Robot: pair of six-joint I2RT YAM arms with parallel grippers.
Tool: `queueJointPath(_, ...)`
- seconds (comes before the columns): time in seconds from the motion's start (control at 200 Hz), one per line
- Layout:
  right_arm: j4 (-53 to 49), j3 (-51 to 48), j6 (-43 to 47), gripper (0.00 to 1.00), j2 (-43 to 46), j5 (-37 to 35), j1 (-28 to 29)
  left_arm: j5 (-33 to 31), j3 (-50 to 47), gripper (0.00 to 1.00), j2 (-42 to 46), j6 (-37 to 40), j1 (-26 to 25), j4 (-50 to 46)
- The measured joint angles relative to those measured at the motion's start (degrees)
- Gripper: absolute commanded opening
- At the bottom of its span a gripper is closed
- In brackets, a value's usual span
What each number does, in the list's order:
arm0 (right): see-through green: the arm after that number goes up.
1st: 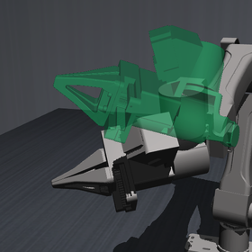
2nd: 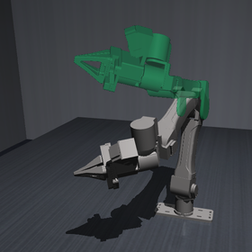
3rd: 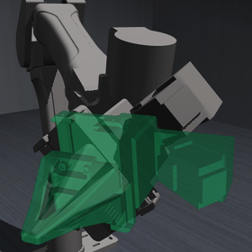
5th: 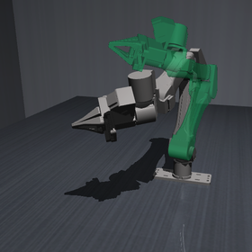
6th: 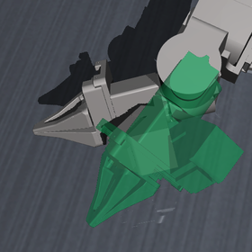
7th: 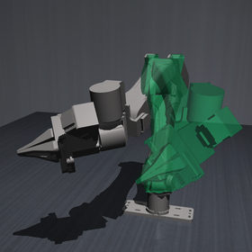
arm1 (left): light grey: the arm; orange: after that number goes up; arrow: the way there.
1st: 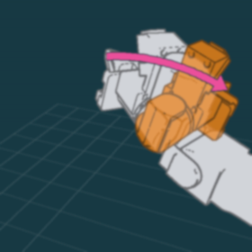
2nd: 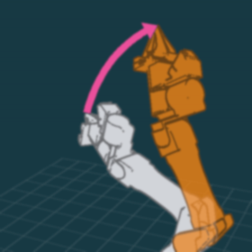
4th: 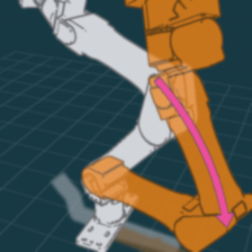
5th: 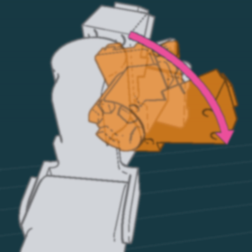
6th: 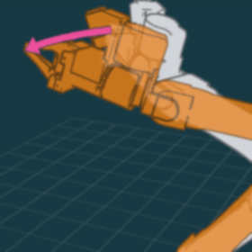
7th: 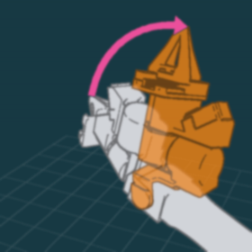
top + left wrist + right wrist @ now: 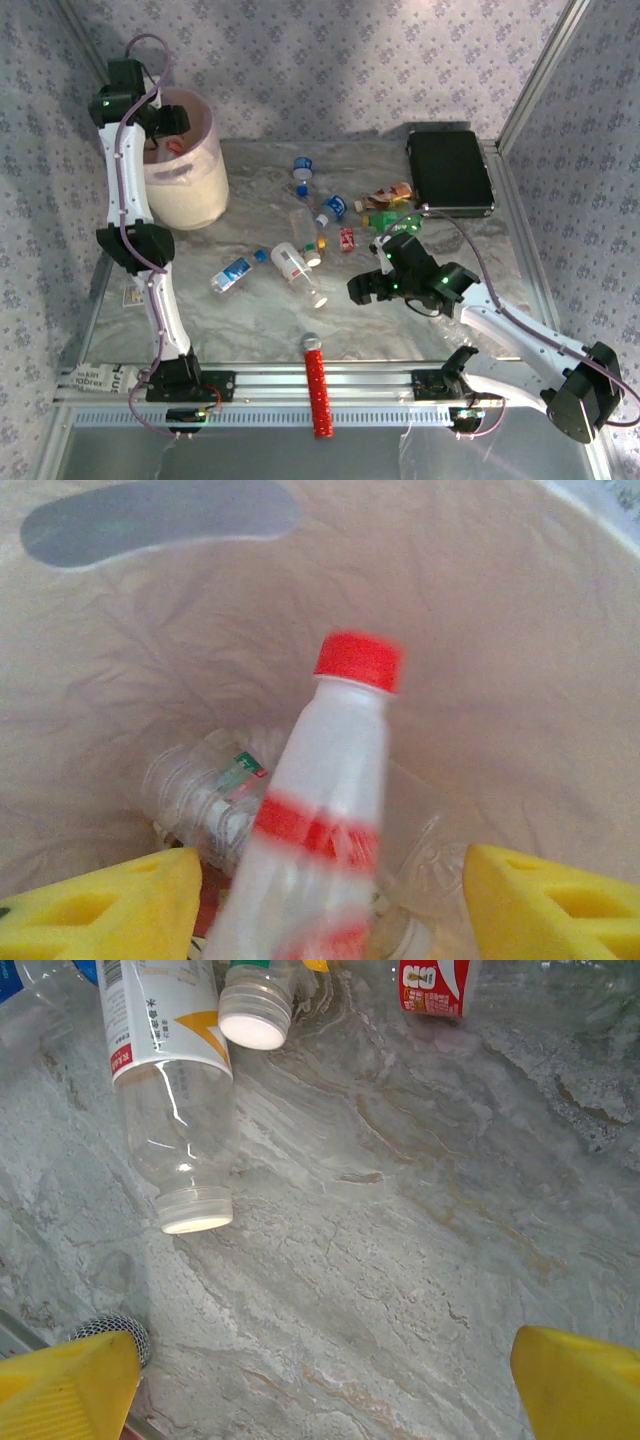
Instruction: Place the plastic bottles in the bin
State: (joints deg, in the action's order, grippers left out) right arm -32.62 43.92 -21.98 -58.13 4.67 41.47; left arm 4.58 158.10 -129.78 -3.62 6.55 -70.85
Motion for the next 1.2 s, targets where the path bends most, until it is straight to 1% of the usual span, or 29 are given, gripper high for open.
queueJointPath(0.65,-0.52,-0.2,0.0,0.97,0.02,-0.04,-0.11,-0.35,0.0,0.93,0.2,0.17,-1.77,-0.22)
queueJointPath(0.735,-0.9,-0.2,-0.02,0.98,0.0,-0.7,0.42,-1.05,-0.02,0.95,1.2,0.15,-2.08,-1.25)
queueJointPath(0.845,-1.09,-0.2,-0.2,0.98,-0.13,-2.14,2.43,-1.75,-0.07,0.96,4.31,0.2,-2.99,-2.49)
queueJointPath(1.009,-1.2,0.37,-0.72,0.99,-3.17,-4.37,6.43,-3.58,-0.07,0.97,12.04,0.83,-6.93,-4.42)
queueJointPath(1.199,-0.94,4.15,-1.01,0.97,-9.64,-6.49,10.29,-6.93,-0.07,0.98,20.26,1.68,-15.5,-5.99)
